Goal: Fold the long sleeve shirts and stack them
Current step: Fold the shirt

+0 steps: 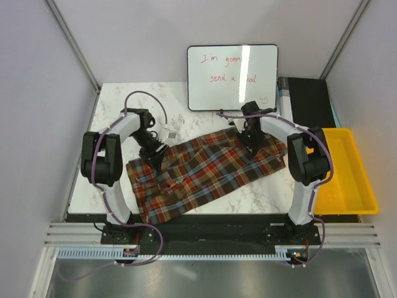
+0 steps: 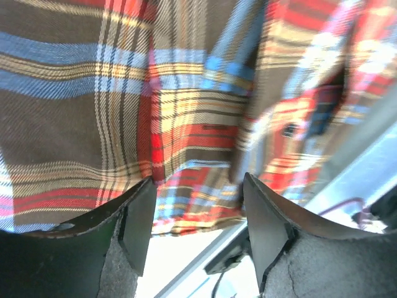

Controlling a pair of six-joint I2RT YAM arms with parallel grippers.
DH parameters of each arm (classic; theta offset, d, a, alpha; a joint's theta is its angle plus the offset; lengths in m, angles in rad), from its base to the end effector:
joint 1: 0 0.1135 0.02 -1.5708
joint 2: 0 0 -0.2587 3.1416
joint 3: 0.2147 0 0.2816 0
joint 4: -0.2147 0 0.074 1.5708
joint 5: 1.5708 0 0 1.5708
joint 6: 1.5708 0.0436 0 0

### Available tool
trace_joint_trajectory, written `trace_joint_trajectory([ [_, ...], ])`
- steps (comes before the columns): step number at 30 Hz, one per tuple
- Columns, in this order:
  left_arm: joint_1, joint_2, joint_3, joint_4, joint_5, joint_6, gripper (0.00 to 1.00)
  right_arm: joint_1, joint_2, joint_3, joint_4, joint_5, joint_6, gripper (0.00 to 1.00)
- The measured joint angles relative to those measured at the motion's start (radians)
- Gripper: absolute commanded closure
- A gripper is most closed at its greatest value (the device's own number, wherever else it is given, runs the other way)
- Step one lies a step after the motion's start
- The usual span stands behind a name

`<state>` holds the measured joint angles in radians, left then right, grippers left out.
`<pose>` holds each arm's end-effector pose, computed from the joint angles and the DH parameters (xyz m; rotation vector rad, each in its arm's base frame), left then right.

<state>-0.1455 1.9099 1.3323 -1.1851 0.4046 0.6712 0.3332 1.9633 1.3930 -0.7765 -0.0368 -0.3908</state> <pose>0.3414 -0.0674 0.1455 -1.1332 -2.7678 0.6670 0.3860 0.1353 0.1399 -1.0384 2.7252 0.0442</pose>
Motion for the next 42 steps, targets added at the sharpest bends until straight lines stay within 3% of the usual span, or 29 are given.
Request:
trace_joint_trajectory([
  [8, 0.087, -0.027, 0.160, -0.064, 0.112, 0.023, 0.33, -0.024, -0.151, -0.013, -0.011, -0.019, -0.006, 0.58],
  [16, -0.014, 0.082, 0.228, -0.011, 0.030, 0.023, 0.40, -0.016, -0.192, -0.098, -0.036, -0.041, 0.024, 0.60],
  [25, -0.088, 0.100, 0.034, 0.014, -0.058, -0.002, 0.45, -0.016, 0.006, -0.024, -0.055, 0.048, -0.008, 0.65],
  [30, -0.216, 0.031, -0.086, 0.018, -0.060, -0.021, 0.45, -0.018, 0.074, 0.074, -0.045, 0.107, -0.048, 0.65],
  [39, -0.424, -0.018, -0.174, 0.015, 0.051, -0.084, 0.46, -0.018, 0.093, 0.094, -0.003, 0.167, -0.153, 0.64],
  [42, -0.461, -0.028, -0.176, 0.014, 0.117, -0.108, 0.41, -0.021, 0.075, 0.074, 0.021, 0.161, -0.172, 0.61],
])
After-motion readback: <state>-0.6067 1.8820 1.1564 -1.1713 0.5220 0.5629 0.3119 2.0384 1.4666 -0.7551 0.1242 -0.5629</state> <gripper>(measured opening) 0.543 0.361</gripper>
